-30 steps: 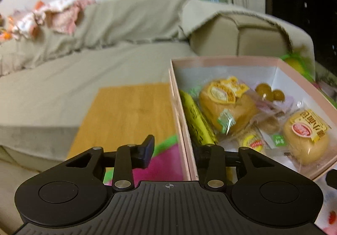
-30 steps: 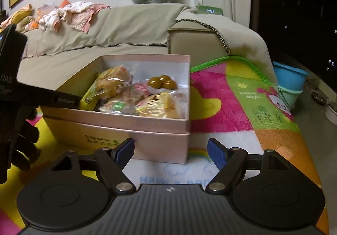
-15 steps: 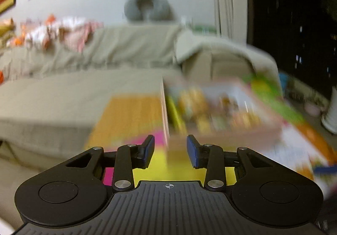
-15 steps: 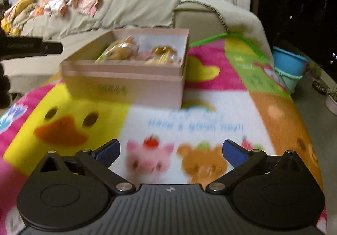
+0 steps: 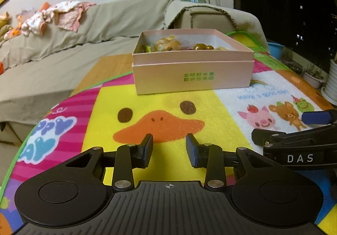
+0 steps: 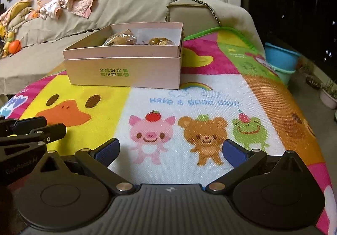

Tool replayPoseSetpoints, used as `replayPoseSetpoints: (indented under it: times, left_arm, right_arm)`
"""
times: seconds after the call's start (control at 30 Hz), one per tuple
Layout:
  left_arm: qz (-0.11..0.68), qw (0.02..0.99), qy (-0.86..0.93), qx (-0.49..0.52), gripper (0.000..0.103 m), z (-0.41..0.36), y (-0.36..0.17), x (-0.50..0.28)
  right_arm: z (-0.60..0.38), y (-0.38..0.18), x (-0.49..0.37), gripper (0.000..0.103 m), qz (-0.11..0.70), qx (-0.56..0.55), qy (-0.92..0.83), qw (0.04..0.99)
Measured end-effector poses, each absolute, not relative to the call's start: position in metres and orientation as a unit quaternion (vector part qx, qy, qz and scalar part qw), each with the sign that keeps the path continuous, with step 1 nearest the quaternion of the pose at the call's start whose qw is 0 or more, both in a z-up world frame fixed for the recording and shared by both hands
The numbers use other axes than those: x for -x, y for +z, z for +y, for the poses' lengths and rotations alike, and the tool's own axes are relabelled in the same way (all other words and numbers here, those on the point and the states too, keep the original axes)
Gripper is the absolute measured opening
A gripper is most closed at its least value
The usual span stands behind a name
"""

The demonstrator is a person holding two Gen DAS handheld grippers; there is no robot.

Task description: Organize objects

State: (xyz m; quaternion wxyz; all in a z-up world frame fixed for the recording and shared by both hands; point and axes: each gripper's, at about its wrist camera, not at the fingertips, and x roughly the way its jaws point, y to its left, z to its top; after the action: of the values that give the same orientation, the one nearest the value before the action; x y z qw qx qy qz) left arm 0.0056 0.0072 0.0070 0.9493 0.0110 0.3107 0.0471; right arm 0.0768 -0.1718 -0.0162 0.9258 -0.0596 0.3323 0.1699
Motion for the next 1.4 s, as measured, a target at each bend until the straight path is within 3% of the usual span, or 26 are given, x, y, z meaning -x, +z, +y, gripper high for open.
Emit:
replayPoseSetpoints:
  times: [1.4]
  left_arm:
    - [0.311, 0.949, 0.052, 0.011, 0.040, 0.003, 0.005, 0.001]
  right_arm:
    - [-0.173, -0.017, -0.080, 0.103, 0.333, 0.057, 0.172, 0.925]
